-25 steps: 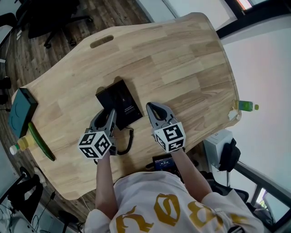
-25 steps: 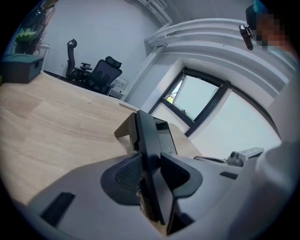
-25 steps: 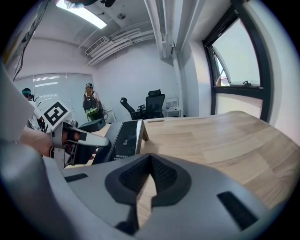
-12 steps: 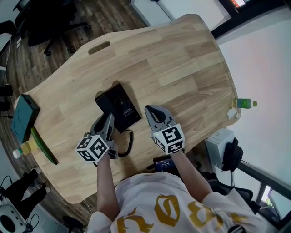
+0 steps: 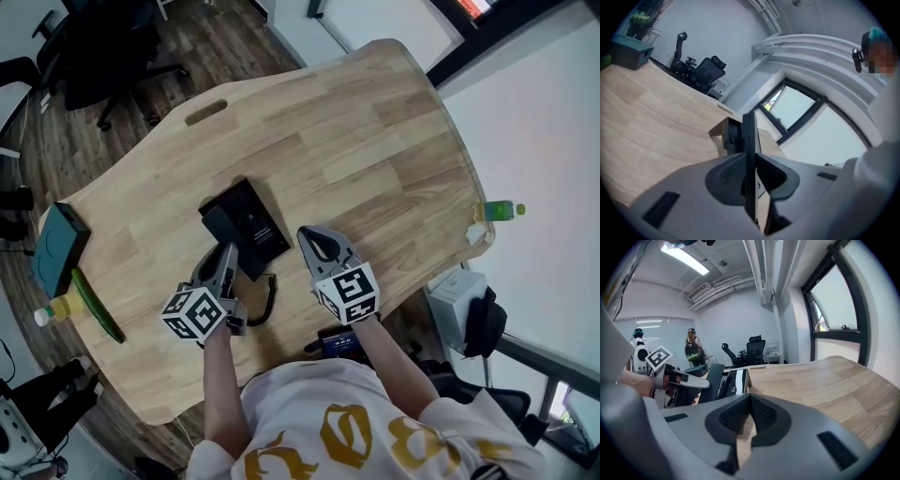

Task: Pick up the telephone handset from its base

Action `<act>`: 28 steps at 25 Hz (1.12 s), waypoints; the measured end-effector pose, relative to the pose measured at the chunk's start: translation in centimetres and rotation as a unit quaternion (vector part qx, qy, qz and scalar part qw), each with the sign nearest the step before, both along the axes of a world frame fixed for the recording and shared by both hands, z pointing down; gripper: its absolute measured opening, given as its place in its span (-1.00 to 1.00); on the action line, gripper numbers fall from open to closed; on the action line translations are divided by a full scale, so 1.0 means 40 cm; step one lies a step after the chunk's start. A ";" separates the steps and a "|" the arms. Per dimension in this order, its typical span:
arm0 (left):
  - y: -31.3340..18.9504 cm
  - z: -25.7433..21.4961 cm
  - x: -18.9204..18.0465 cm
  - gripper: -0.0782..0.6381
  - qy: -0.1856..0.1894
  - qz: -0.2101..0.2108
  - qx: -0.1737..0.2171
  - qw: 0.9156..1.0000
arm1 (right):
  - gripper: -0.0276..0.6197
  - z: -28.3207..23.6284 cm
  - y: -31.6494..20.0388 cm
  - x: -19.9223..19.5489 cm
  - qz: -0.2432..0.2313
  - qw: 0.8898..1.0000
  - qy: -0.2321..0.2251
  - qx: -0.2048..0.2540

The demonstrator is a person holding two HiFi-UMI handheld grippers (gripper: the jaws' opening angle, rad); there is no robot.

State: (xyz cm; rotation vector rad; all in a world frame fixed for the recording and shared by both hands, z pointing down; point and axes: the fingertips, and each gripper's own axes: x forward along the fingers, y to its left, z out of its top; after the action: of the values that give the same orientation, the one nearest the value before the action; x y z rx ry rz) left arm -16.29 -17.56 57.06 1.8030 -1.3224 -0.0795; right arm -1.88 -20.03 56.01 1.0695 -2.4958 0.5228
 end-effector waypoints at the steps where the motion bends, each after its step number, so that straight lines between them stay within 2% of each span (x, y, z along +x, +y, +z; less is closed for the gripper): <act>1: 0.002 -0.002 0.001 -0.57 0.000 0.000 0.001 1.000 | -0.90 -0.004 0.002 0.000 0.000 1.000 -0.001 0.002; 5: 0.004 -0.017 0.005 -0.57 0.010 0.002 0.010 1.000 | -0.90 -0.019 0.006 0.004 0.003 1.000 -0.006 0.009; 10: 0.005 -0.071 0.024 -0.58 0.072 -0.003 0.040 0.997 | -0.90 -0.049 0.018 0.016 0.007 1.000 -0.012 0.018; 15: 0.016 -0.125 0.059 -0.58 0.099 0.015 0.059 0.993 | -0.90 -0.089 0.048 0.030 0.013 0.999 -0.019 0.030; 19: 0.031 -0.178 0.085 -0.58 0.138 0.028 0.086 0.986 | -0.90 -0.114 0.077 0.042 0.017 0.999 -0.022 0.040; 28: 0.128 -0.261 0.102 -0.58 0.141 0.060 0.119 0.981 | -0.90 -0.183 0.134 0.070 0.022 0.997 -0.032 0.074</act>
State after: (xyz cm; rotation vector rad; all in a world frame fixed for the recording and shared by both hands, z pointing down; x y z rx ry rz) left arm -12.19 -12.44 46.62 1.9812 -1.0350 -0.4278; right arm 0.90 -14.66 48.70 1.1813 -2.6069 0.3967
